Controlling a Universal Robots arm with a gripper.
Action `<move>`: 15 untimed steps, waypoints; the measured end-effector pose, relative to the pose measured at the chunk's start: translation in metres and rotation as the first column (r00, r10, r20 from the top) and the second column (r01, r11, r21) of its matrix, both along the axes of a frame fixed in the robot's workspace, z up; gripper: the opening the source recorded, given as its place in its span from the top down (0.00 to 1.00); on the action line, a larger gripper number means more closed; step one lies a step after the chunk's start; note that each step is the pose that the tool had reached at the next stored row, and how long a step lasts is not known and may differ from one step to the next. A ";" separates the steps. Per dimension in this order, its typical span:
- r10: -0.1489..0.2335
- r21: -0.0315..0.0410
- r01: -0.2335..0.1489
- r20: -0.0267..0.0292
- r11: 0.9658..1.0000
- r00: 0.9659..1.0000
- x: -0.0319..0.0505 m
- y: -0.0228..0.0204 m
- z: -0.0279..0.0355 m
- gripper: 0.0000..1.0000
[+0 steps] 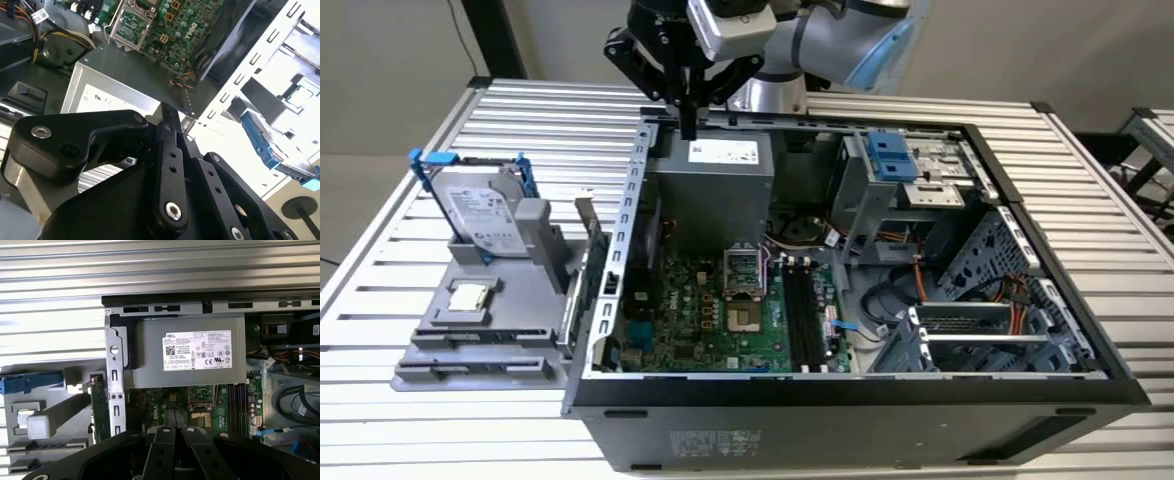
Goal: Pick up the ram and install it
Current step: 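Reach for the ram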
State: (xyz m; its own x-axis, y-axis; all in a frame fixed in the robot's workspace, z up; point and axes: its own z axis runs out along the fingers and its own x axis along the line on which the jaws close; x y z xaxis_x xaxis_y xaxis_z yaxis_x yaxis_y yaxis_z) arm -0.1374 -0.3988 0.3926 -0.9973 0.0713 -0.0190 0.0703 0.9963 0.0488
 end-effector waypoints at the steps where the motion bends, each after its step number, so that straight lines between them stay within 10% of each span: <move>1: 0.000 0.000 0.000 0.000 1.000 1.000 -0.0025 0.0000 0.0000 1.00; 15: 0.000 0.000 0.000 0.000 1.000 1.000 -0.0316 0.0000 0.0000 1.00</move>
